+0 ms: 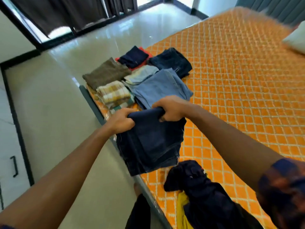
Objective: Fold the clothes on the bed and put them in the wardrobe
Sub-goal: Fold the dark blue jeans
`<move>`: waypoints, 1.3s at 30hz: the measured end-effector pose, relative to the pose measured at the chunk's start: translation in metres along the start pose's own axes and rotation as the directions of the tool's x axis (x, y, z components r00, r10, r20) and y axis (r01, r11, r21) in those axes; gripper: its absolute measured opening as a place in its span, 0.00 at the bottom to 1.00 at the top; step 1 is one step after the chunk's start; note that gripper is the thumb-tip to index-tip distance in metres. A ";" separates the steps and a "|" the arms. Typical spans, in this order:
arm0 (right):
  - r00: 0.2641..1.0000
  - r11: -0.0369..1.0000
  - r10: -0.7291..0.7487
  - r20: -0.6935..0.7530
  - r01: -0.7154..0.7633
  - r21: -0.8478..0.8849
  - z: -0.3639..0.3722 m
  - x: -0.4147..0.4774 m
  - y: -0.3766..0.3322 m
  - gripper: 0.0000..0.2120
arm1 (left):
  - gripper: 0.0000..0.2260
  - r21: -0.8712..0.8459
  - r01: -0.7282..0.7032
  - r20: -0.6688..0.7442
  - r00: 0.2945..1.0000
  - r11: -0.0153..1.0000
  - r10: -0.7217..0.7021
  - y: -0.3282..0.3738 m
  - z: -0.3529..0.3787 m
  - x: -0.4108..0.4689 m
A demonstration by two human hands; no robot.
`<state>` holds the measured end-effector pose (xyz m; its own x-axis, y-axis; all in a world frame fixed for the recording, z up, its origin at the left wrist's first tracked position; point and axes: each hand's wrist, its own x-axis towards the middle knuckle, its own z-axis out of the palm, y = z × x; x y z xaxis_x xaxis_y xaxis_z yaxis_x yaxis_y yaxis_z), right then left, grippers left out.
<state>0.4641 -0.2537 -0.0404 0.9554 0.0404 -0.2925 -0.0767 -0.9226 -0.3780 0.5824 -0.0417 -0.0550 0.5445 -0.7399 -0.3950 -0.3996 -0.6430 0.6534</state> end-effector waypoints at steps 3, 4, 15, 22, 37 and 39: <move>0.993 0.999 0.002 -0.114 -0.008 -0.051 -0.067 0.041 0.016 0.15 | 0.15 0.012 -0.092 -0.148 0.985 0.996 0.092 0.027 -0.051 0.041; 0.986 0.997 0.008 -0.169 -0.020 -0.071 -0.091 0.054 0.022 0.17 | 0.15 0.024 -0.138 -0.208 0.968 0.990 0.140 0.037 -0.070 0.057; 0.815 0.969 0.144 -0.562 -0.231 -0.087 -0.054 0.102 0.155 0.17 | 0.08 0.240 -0.344 -0.309 0.859 0.908 0.407 0.055 0.008 0.190; 0.825 0.896 0.435 -0.360 -0.360 0.259 0.111 0.105 0.191 0.12 | 0.15 0.324 -0.087 -0.151 0.978 0.942 0.142 -0.030 0.096 0.236; 0.834 0.847 0.531 -0.148 -0.520 0.109 0.125 0.200 0.200 0.35 | 0.60 0.435 0.003 0.032 0.999 0.900 -0.019 -0.071 0.105 0.310; 0.798 0.809 0.569 -0.200 -0.499 0.311 0.122 0.177 0.188 0.31 | 0.57 0.431 -0.003 0.010 1.000 0.902 -0.002 -0.064 0.104 0.300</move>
<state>0.5836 -0.3728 -0.2707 0.7753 -0.5696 -0.2729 -0.6276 -0.6468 -0.4333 0.6951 -0.2434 -0.2825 0.5378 -0.7405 -0.4031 -0.6799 -0.6636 0.3121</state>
